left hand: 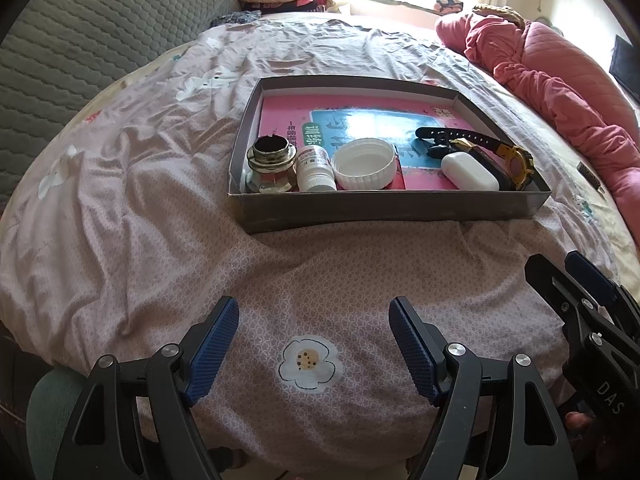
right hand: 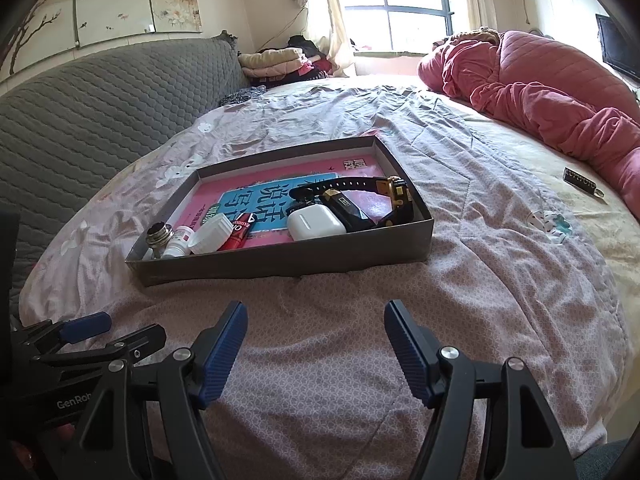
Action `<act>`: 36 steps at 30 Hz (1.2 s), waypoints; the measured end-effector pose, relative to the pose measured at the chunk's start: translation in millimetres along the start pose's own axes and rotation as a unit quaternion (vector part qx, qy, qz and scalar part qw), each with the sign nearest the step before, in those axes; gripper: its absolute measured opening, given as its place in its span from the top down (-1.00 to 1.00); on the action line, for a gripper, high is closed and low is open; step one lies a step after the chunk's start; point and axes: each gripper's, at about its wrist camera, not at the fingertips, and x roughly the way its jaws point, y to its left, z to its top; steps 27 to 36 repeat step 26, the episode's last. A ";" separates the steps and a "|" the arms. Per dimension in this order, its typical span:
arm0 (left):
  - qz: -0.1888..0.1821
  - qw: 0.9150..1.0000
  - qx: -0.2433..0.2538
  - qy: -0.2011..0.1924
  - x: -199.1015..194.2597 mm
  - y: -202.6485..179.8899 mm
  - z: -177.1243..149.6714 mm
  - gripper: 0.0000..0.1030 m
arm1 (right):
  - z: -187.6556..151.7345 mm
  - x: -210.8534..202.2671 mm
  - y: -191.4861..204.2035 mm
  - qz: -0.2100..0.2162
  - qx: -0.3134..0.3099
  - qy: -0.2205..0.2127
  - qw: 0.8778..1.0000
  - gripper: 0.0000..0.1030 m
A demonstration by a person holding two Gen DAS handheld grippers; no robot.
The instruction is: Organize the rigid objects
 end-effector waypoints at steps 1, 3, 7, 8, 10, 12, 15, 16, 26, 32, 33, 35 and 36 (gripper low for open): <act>0.000 1.000 0.000 0.001 0.3 0.1 0.0 -0.53 | 0.0 0.1 -0.1 0.000 0.000 0.000 1.000 -0.36; 0.000 1.000 0.000 0.002 0.2 0.4 -0.1 -0.53 | 0.0 0.2 -0.1 0.002 0.000 0.001 1.000 -0.36; 0.004 1.000 -0.002 0.000 0.5 1.2 0.6 -0.53 | -0.2 0.2 0.1 0.000 -0.001 0.001 1.000 -0.36; 0.004 1.000 -0.003 0.001 1.0 1.9 0.8 -0.53 | -0.4 0.3 -0.2 0.002 0.000 0.002 1.000 -0.36; 0.006 1.000 -0.005 0.002 1.4 2.8 0.8 -0.53 | -0.4 0.9 -0.6 0.001 0.000 0.003 1.000 -0.36; 0.008 1.000 -0.006 0.003 1.8 3.2 0.4 -0.53 | -0.8 1.1 -0.5 0.002 0.000 0.004 1.000 -0.37; 0.009 1.000 -0.005 0.002 1.0 3.1 0.5 -0.53 | -1.1 1.6 -0.4 0.001 -0.001 0.004 1.000 -0.36; 0.007 1.000 -0.005 0.003 1.6 2.8 0.8 -0.53 | -1.0 1.7 -0.5 0.002 -0.001 0.003 1.000 -0.36; -0.010 1.000 -0.003 0.000 -0.6 3.2 3.0 -0.53 | -0.6 1.4 -0.7 0.000 0.001 0.002 1.000 -0.36; -0.010 1.000 -0.003 0.000 -0.6 3.2 3.0 -0.53 | -0.6 1.4 -0.7 0.000 0.001 0.002 1.000 -0.36; -0.010 1.000 -0.003 0.000 -0.6 3.2 3.0 -0.53 | -0.6 1.4 -0.7 0.000 0.001 0.002 1.000 -0.36; -0.010 1.000 -0.003 0.000 -0.6 3.2 3.0 -0.53 | -0.6 1.4 -0.7 0.000 0.001 0.002 1.000 -0.36; -0.010 1.000 -0.003 0.000 -0.6 3.2 3.0 -0.53 | -0.6 1.4 -0.7 0.000 0.001 0.002 1.000 -0.36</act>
